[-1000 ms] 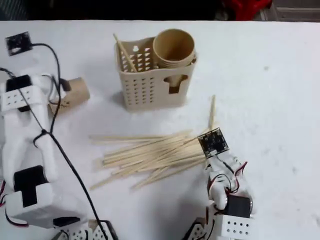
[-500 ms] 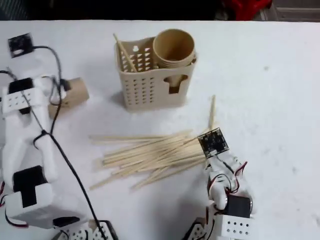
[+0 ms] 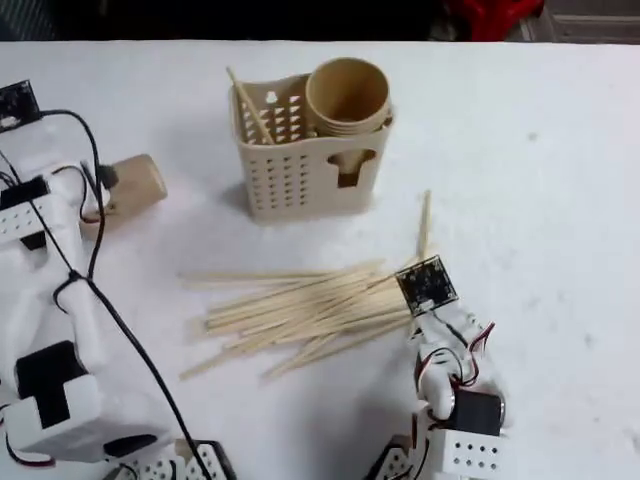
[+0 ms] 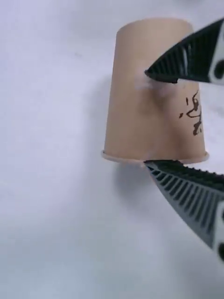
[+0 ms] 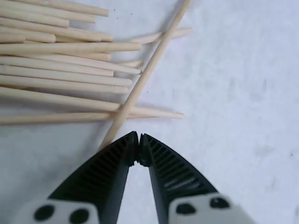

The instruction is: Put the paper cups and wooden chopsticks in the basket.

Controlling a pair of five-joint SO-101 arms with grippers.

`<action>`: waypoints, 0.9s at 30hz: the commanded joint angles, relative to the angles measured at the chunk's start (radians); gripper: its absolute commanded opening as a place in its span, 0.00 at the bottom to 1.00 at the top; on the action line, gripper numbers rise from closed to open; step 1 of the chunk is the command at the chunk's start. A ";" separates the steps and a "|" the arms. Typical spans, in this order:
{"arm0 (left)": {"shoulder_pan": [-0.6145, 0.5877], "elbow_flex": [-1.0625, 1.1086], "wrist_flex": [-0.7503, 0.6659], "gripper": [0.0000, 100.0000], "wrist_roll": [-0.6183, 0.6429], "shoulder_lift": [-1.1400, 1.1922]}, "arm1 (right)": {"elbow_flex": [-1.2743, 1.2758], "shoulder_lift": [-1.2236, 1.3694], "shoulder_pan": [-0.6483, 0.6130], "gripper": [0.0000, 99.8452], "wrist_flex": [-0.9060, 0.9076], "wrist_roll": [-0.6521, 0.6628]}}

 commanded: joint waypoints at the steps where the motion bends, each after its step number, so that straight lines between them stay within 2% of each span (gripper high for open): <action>1: 0.035 0.055 -0.063 0.27 -0.014 -0.005 | 0.008 -0.008 -0.005 0.02 0.004 0.006; 6: 0.071 0.005 -0.028 0.27 -0.014 -0.016 | 0.008 -0.008 -0.005 0.02 0.004 0.006; 12: 0.044 -0.232 0.239 0.27 -0.015 -0.008 | 0.008 -0.008 -0.005 0.02 0.004 0.006; 14: 0.030 -0.279 0.287 0.28 -0.017 -0.007 | 0.008 -0.008 -0.005 0.02 0.004 0.006; 22: -0.025 -0.267 0.284 0.28 -0.017 0.008 | 0.008 -0.008 -0.005 0.02 0.004 0.006; 27: -0.013 -0.244 0.189 0.28 -0.014 0.136 | 0.008 -0.008 -0.005 0.02 0.004 0.006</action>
